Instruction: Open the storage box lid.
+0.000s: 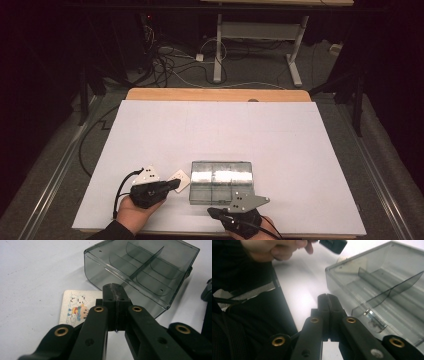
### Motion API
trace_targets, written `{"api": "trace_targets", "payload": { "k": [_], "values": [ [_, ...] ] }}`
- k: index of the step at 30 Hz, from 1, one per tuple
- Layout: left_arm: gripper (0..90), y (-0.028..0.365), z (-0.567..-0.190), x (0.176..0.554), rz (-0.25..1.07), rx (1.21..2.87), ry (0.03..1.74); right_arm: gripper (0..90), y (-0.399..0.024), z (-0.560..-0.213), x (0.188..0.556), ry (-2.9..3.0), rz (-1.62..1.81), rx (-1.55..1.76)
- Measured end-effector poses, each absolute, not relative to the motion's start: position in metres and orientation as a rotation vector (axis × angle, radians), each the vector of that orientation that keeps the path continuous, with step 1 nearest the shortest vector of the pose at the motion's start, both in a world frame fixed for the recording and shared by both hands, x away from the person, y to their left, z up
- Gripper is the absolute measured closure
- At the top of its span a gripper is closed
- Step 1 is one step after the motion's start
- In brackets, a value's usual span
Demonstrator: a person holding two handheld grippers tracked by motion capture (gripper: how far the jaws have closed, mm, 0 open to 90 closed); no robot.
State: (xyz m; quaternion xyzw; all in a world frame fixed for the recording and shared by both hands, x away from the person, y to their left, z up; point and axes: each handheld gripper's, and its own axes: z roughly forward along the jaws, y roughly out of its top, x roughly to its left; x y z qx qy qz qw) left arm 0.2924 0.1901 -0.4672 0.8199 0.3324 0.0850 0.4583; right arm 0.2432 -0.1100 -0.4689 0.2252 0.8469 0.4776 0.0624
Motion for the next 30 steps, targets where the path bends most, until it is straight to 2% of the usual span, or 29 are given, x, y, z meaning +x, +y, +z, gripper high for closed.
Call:
{"api": "trace_targets", "payload": {
  "k": [15, 30],
  "values": [
    [87.6, 0.189, -0.468, 0.293, 0.202, 2.020, 0.813, 90.0, -0.122, -0.490, 0.250, 2.585, 1.354, 0.824],
    [87.6, 0.189, -0.468, 0.293, 0.200, 2.022, 0.811, 90.0, -0.134, -0.490, 0.253, 2.538, 1.367, 0.905]
  ]
}}
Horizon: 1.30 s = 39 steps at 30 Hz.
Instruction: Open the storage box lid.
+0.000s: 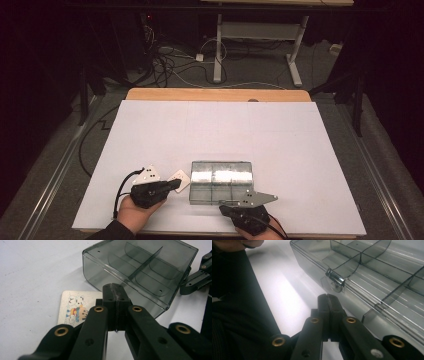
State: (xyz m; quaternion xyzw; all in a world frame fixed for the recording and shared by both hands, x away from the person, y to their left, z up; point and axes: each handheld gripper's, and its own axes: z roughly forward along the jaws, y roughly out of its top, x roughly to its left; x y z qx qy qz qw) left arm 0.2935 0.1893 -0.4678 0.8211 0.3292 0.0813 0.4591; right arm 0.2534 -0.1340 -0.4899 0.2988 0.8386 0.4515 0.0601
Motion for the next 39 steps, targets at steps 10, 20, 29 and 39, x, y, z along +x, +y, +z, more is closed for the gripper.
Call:
{"api": "trace_targets", "payload": {
  "k": [10, 20, 29, 39],
  "values": [
    [87.6, 0.1889, -0.4681, 0.2938, 0.198, 2.023, 0.811, 90.0, -0.1357, -0.4885, 0.2538, 2.518, 1.395, 0.910],
    [87.6, 0.1890, -0.4679, 0.2939, 0.198, 2.023, 0.810, 90.0, -0.1369, -0.4879, 0.2535, 2.515, 1.418, 0.904],
    [87.6, 0.1891, -0.4678, 0.2939, 0.198, 2.023, 0.810, 90.0, -0.1372, -0.4877, 0.2535, 2.514, 1.426, 0.901],
    [87.6, 0.1895, -0.4673, 0.2937, 0.200, 2.020, 0.810, 90.0, -0.1368, -0.4876, 0.2536, 2.515, 1.429, 0.897]
  ]
}}
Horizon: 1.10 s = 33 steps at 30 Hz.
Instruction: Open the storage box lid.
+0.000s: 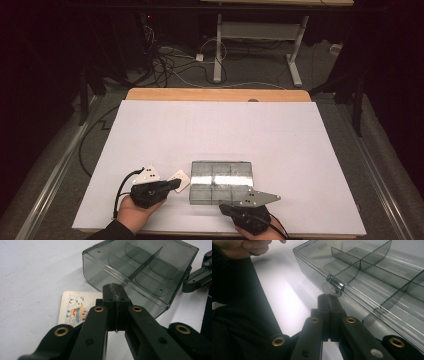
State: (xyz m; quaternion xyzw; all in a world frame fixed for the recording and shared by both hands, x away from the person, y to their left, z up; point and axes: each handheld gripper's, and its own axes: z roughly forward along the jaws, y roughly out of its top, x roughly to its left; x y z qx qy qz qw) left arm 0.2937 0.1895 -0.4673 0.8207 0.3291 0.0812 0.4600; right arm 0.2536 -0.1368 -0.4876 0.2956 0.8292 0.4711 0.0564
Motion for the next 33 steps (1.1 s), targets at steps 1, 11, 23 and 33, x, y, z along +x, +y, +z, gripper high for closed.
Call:
{"api": "trace_targets", "payload": {
  "k": [1, 11, 23, 33],
  "values": [
    [87.6, 0.189, -0.467, 0.294, 0.200, 2.020, 0.810, 90.0, -0.137, -0.488, 0.254, 2.515, 1.429, 0.897],
    [87.6, 0.189, -0.467, 0.294, 0.199, 2.021, 0.808, 90.0, -0.138, -0.486, 0.254, 2.498, 1.445, 0.901],
    [87.6, 0.188, -0.468, 0.294, 0.188, 2.026, 0.799, 90.0, -0.140, -0.479, 0.254, 2.468, 1.482, 0.891],
    [87.6, 0.183, -0.466, 0.291, 0.152, 2.018, 0.772, 90.0, -0.140, -0.470, 0.257, 2.434, 1.511, 0.872]
  ]
}}
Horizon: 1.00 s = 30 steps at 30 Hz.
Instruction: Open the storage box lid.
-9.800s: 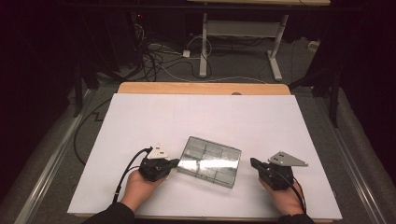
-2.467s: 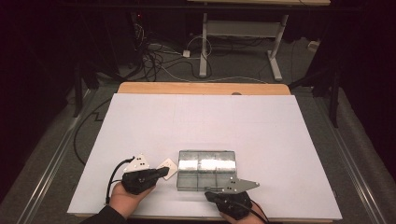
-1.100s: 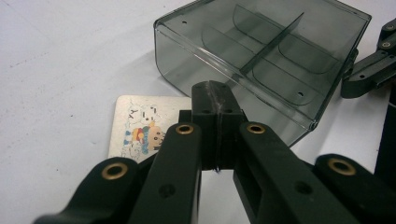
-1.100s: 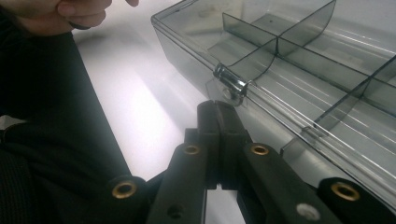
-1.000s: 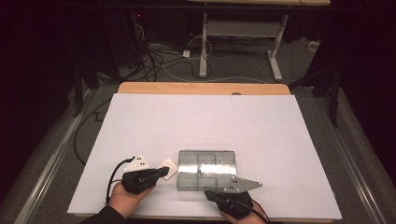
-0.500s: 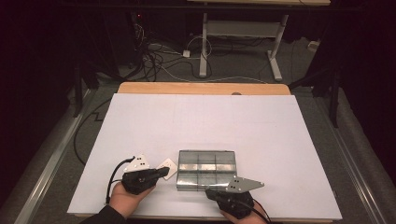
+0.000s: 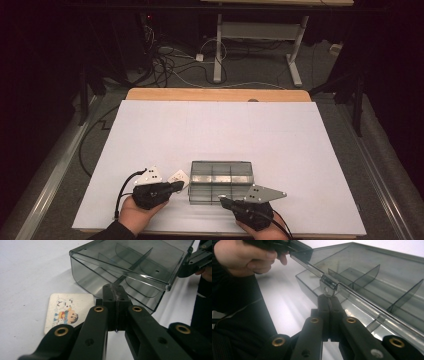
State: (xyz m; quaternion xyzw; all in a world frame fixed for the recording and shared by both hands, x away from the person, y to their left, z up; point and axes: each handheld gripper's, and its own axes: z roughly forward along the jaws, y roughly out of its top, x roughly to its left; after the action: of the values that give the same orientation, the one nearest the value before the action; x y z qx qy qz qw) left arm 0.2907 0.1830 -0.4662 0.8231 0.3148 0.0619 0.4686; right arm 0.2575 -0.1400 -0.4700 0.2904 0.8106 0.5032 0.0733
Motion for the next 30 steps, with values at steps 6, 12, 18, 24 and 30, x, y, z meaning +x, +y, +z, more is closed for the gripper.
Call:
{"api": "trace_targets", "payload": {
  "k": [6, 12, 18, 24, 30],
  "values": [
    [87.6, 0.177, -0.464, 0.287, 0.122, 2.003, 0.743, 90.0, -0.140, -0.465, 0.259, 2.415, 1.517, 0.879],
    [87.6, 0.169, -0.462, 0.284, 0.102, 1.995, 0.711, 90.0, -0.139, -0.461, 0.259, 2.395, 1.520, 0.883],
    [87.6, 0.164, -0.462, 0.284, 0.099, 1.988, 0.703, 90.0, -0.136, -0.459, 0.257, 2.384, 1.500, 0.890],
    [87.6, 0.164, -0.462, 0.286, 0.098, 1.981, 0.707, 90.0, -0.136, -0.459, 0.256, 2.377, 1.496, 0.886],
    [87.6, 0.164, -0.461, 0.287, 0.101, 1.976, 0.709, 90.0, -0.141, -0.459, 0.256, 2.364, 1.482, 0.905]
  ]
}}
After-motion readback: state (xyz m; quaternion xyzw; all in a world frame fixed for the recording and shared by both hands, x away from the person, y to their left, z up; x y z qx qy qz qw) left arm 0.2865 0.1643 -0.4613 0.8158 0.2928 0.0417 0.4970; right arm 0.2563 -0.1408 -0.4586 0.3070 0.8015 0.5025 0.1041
